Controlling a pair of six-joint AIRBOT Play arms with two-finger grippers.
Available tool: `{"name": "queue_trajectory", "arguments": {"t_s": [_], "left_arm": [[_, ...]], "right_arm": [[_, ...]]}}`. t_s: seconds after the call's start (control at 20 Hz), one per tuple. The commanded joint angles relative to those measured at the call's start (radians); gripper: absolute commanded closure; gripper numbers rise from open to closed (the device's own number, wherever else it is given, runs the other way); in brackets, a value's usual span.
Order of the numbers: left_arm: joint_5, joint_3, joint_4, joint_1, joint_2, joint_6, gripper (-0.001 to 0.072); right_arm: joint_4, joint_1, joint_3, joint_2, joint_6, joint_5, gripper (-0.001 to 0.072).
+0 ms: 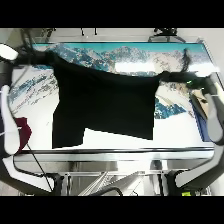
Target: Fold the shirts.
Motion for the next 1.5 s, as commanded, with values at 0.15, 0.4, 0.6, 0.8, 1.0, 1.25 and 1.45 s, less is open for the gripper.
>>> {"name": "queue_trajectory", "arguments": {"t_s": [0.15, 0.4, 0.6, 0.8, 1.0, 1.25, 1.45], "left_arm": [[0.132, -0.003, 0.076, -0.025, -0.165, -0.031, 0.0693], [0.175, -0.003, 0.270, -0.043, -0.144, -0.050, 0.0693], [0.209, -0.003, 0.356, -0.043, -0.138, -0.056, 0.0693], [0.199, -0.003, 0.450, -0.075, -0.143, -0.013, 0.0693], [0.177, -0.004, 0.529, -0.089, -0.148, -0.008, 0.0692], [0.151, -0.004, 0.527, -0.092, -0.203, 0.006, 0.0692], [0.137, -0.004, 0.531, -0.093, -0.236, 0.015, 0.0692]], "right_arm": [[-0.072, 0.040, 0.130, -0.229, 0.008, -0.146, 0.0693], [-0.159, 0.053, 0.172, -0.193, 0.020, -0.088, 0.0692], [-0.267, 0.059, 0.171, -0.154, 0.100, 0.041, 0.0692], [-0.492, 0.083, 0.163, -0.152, 0.212, 0.117, 0.0692], [-0.513, 0.111, 0.161, -0.152, 0.212, 0.086, 0.0692], [-0.513, 0.111, 0.161, -0.152, 0.215, 0.081, 0.0693], [-0.573, 0.111, 0.161, -0.152, 0.273, 0.109, 0.0692]]}}
